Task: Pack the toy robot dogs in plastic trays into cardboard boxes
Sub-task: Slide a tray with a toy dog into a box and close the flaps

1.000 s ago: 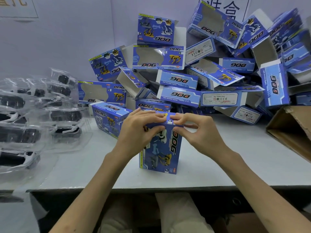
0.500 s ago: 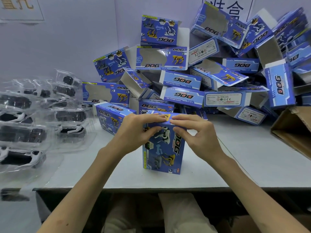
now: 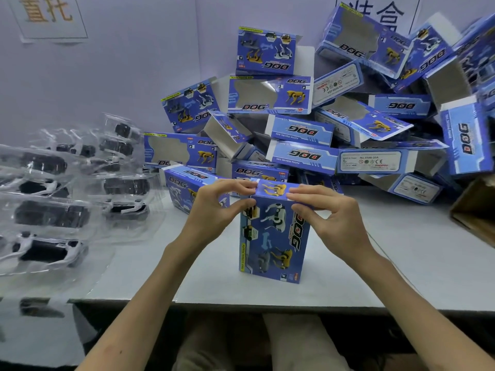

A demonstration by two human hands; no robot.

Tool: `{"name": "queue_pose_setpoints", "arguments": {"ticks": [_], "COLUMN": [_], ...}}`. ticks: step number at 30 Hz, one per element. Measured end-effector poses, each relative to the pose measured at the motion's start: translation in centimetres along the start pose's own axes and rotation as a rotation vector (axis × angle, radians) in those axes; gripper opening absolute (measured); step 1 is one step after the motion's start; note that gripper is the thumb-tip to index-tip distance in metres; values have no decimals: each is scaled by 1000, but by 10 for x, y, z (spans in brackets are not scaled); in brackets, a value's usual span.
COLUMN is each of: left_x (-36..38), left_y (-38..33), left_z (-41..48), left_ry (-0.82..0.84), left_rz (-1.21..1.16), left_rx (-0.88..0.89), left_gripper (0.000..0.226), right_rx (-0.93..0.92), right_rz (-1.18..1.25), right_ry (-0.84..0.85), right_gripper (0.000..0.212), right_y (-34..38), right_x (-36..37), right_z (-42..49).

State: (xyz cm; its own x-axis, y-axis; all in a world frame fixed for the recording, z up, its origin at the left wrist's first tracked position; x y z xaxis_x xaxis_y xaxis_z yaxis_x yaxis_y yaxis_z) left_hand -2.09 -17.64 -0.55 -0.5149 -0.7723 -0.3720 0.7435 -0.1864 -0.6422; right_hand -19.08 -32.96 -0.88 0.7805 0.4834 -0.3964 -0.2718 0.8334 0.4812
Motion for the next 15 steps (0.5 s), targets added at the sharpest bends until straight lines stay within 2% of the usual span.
{"name": "queue_pose_setpoints", "arguments": {"ticks": [5, 10, 15], "left_x": [3, 6, 10], "left_y": [2, 5, 8], "left_z": [1, -3, -1], "left_ry": [9, -54, -32], "left_rz": [-3, -135, -179], "left_rx": [-9, -70, -103], "left_gripper": [14, 10, 16], "right_rx": [-12, 13, 78], "right_rz": [10, 24, 151], "right_ry": [-16, -15, -43], "right_gripper": [23, 24, 28], "right_y": [0, -6, -11], "right_x": [1, 2, 5], "right_z": [0, 2, -3]}}
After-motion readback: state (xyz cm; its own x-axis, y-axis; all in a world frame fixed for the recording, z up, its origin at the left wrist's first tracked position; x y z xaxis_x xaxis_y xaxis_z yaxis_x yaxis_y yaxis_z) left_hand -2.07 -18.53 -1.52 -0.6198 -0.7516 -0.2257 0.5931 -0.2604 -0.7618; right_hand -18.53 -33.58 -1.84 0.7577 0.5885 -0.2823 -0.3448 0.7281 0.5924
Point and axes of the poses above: each hand's wrist, its own z-axis towards the middle knuckle, its own x-axis out of the palm, y = z × x, the point moved 4 cm from there along z, towards the middle knuckle, and after that the axes turned 2 degrees about -x, right-handed, at the moved point
